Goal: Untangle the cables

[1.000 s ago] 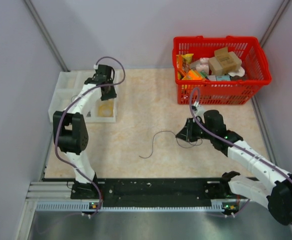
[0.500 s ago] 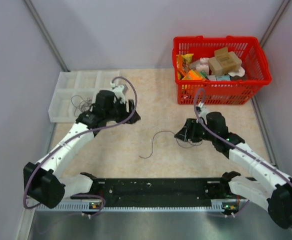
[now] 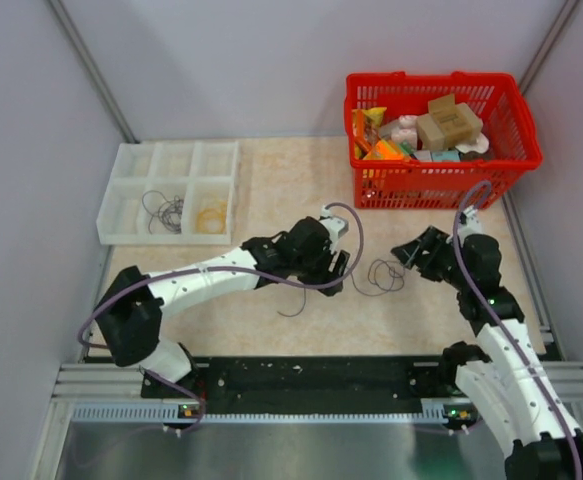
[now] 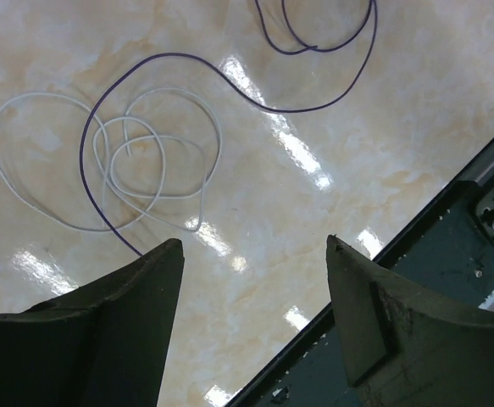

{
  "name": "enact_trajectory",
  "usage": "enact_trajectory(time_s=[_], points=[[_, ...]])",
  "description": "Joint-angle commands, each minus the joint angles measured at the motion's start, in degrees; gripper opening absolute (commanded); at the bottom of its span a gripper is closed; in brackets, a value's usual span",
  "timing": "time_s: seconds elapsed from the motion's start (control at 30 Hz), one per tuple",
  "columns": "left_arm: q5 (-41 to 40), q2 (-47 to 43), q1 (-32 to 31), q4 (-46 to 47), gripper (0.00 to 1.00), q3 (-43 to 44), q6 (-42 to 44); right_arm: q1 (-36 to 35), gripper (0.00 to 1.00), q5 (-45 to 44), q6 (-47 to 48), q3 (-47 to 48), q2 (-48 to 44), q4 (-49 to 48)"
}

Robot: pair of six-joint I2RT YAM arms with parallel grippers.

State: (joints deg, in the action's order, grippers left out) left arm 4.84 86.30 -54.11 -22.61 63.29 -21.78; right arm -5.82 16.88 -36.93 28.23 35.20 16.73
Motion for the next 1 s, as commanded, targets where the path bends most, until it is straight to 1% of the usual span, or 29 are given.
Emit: enact_trajectory(time_s=[0.0,0.03,0.1,0.13,0.23,0.3,0.33,0.4,0.43,0.5,0.6,0.7,0.73,0.8,0.83,0.9,0.97], points=[[-4.31,-1.21,-0.39,2.21,0.72,2.2,-1.51,0.2,0.7,3.51,4.48,2.79,10.66,2.77],[-4.31,-2.79,-0.39,3.35,0.72,1.32,-1.25,0.2,0.72,2.64,5.19,3.23,12.77,3.56],[-7.81,-5.78,-0.3,4.41,0.73,-0.26,-1.07,0.29,0.78,1.75,7.21,4.37,16.81,4.44],[-8.53,-7.27,-0.21,4.07,0.74,-0.88,-1.07,0.03,0.79,1.05,8.18,5.51,19.7,5.58],[-10.2,-10.97,-0.03,3.37,0.75,-2.37,-0.63,-1.11,0.79,-1.23,10.2,8.33,27.62,7.17],[-11.25,-13.43,0.14,2.57,0.75,-3.43,-1.24,-2.78,0.79,-4.04,10.3,9.39,30.44,6.91],[-11.43,-14.66,0.23,2.48,0.75,-4.04,-1.68,-4.35,0.79,-7.97,10.47,9.48,31.15,6.48],[-12.31,-17.47,0.4,2.83,0.75,-5.62,-2.47,-7.17,0.78,-12.21,10.65,9.48,32.73,5.51],[-13.27,-19.05,0.41,3.53,0.75,-6.76,-2.74,-8.23,0.75,-13.88,10.74,9.39,33.61,5.07],[-14.59,-21.6,0.49,4.94,0.75,-9.31,-2.92,-9.64,0.66,-15.73,11.0,9.3,35.37,3.58],[-15.3,-23.46,0.93,4.6,0.76,-9.94,-2.66,-10.96,0.45,-16.18,11.17,10.0,38.62,2.43],[-15.91,-24.16,0.93,3.36,0.76,-9.32,-2.13,-13.76,0.42,-19.69,11.44,10.18,40.12,1.46],[-16.26,-24.34,0.93,3.19,0.76,-9.32,-2.04,-14.56,0.38,-20.31,11.44,10.18,40.47,0.85],[-17.05,-24.69,0.93,2.84,0.76,-9.32,-2.04,-15.35,0.24,-19.09,11.18,10.01,40.82,-0.9],[-17.32,-24.86,0.93,2.66,0.76,-9.23,-2.12,-15.62,0.14,-18.04,11.09,10.0,40.48,-1.87],[-17.59,-25.39,1.02,2.48,0.77,-9.23,-2.48,-16.5,0.01,-18.37,10.91,10.62,38.64,-2.32],[-16.8,-26.27,1.28,3.18,0.77,-9.41,-3.0,-17.11,0.0,-18.91,11.79,11.75,35.3,-2.23]])
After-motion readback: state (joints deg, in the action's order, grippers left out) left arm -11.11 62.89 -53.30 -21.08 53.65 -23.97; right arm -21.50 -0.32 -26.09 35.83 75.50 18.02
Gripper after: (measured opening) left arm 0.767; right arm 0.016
